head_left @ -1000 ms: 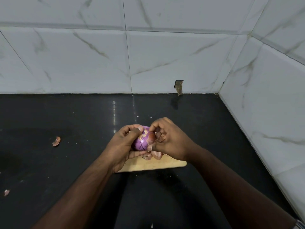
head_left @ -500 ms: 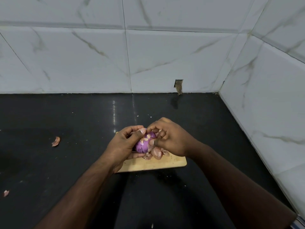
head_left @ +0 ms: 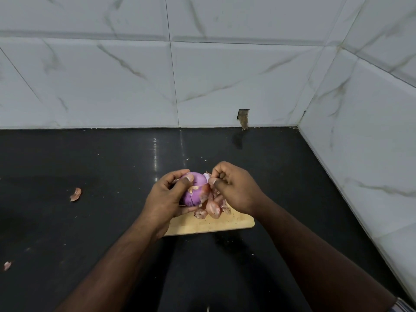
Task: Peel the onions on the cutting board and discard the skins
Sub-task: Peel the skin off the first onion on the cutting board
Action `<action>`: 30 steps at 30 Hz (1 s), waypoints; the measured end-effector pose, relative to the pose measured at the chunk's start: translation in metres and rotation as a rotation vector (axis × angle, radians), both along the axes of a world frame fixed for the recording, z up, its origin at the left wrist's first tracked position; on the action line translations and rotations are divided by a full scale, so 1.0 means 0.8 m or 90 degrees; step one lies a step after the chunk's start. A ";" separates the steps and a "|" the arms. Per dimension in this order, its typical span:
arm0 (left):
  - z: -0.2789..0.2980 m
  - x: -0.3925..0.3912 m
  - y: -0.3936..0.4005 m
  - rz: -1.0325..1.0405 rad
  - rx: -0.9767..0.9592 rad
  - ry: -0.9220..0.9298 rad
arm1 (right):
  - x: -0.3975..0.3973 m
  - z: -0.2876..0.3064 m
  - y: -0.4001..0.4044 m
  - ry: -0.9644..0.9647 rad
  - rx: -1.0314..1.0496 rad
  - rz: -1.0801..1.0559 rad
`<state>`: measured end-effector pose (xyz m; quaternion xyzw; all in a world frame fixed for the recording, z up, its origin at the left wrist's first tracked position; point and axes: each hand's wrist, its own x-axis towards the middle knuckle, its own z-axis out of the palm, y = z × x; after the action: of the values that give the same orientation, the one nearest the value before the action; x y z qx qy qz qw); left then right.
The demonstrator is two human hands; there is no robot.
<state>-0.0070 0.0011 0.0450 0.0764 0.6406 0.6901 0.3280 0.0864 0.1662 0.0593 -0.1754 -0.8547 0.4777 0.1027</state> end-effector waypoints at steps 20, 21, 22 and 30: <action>0.010 0.000 -0.002 -0.007 0.139 -0.178 | 0.010 0.015 0.004 0.066 0.066 -0.005; 0.010 0.000 -0.002 -0.018 0.136 -0.172 | 0.010 0.021 -0.002 0.072 0.055 0.034; 0.010 0.001 -0.001 -0.032 0.132 -0.163 | 0.009 0.024 -0.009 0.058 0.062 0.074; 0.012 0.004 0.001 -0.071 0.110 -0.120 | -0.001 0.014 -0.026 0.003 0.116 0.075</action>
<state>-0.0038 0.0018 0.0549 0.0743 0.5400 0.7274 0.4167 0.0859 0.1457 0.0703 -0.1137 -0.9032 0.4035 0.0924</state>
